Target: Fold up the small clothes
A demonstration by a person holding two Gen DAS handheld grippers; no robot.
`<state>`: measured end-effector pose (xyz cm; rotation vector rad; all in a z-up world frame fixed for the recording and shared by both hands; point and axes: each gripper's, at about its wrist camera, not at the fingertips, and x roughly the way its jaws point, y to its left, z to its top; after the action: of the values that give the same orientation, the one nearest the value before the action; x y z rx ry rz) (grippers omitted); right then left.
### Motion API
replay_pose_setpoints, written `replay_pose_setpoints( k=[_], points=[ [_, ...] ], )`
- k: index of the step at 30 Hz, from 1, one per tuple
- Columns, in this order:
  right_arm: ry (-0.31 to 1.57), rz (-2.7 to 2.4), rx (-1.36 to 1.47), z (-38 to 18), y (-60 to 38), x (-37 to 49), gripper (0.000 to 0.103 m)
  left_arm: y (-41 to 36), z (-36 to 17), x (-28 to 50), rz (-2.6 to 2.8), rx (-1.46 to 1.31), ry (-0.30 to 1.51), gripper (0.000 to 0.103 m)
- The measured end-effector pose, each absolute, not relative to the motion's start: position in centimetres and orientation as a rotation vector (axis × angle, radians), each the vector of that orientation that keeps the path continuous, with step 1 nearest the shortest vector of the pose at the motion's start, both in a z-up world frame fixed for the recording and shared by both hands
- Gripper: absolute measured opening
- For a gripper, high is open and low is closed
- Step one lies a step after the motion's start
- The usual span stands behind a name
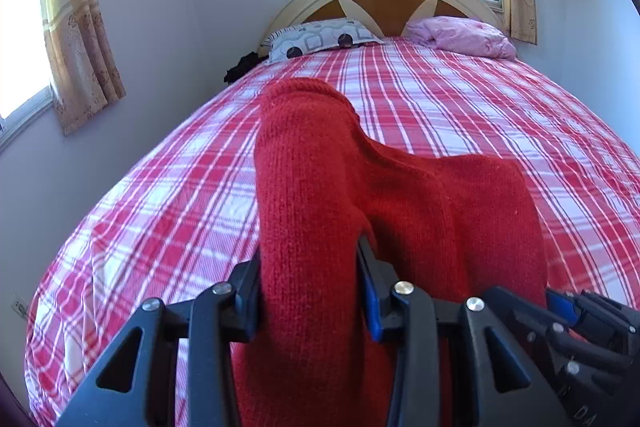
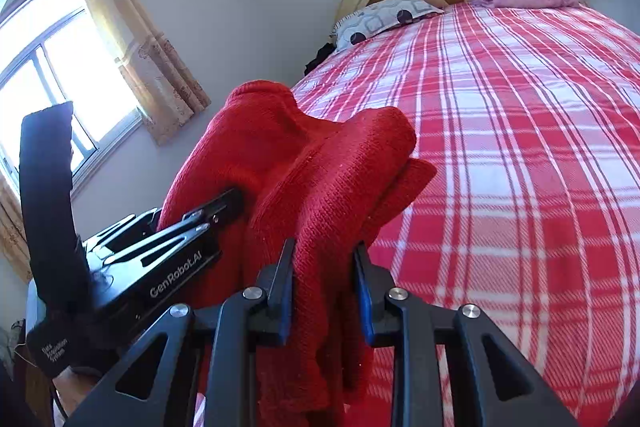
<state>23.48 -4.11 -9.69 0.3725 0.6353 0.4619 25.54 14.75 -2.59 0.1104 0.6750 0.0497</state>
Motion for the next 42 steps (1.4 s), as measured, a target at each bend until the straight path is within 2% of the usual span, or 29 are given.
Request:
replay_pose_setpoints(
  k=[10, 23, 28, 32, 34, 36, 38, 39, 40, 42],
  points=[
    [0.608, 0.362, 0.349, -10.6, -5.5, 26.3, 0.026, 13.3, -3.8, 29.9, -0.025, 0.13, 0.673, 0.041],
    [0.674, 0.265, 0.278, -13.5, -6.3, 29.9, 0.025, 13.0, -6.7, 32.8, -0.034, 0.111, 0.755, 0.041],
    [0.721, 0.273, 0.292, -14.5, -6.4, 30.7, 0.025, 14.2, -8.1, 33.2, -0.028, 0.07, 0.807, 0.046],
    [0.741, 0.289, 0.327, -15.1, -6.9, 31.2, 0.025, 14.8, -8.4, 33.4, -0.028, 0.045, 0.826, 0.055],
    [0.75, 0.299, 0.35, -15.3, -7.2, 31.4, 0.026, 14.6, -8.6, 33.6, -0.01, 0.066, 0.827, 0.064],
    [0.751, 0.299, 0.353, -15.3, -7.2, 31.3, 0.026, 14.8, -8.8, 33.8, 0.023, 0.074, 0.836, 0.08],
    [0.749, 0.3, 0.351, -15.3, -7.2, 31.1, 0.028, 15.5, -8.7, 34.0, 0.043, 0.044, 0.86, 0.089],
    [0.75, 0.302, 0.351, -15.2, -7.3, 31.0, 0.033, 15.9, -8.6, 33.8, 0.05, 0.022, 0.876, 0.093],
    [0.749, 0.304, 0.353, -15.1, -7.5, 30.8, 0.037, 16.3, -8.5, 33.5, 0.057, 0.009, 0.887, 0.095],
    [0.74, 0.294, 0.359, -14.4, -8.2, 29.8, 0.038, 16.7, -8.1, 32.5, 0.066, 0.018, 0.893, 0.099]
  ],
)
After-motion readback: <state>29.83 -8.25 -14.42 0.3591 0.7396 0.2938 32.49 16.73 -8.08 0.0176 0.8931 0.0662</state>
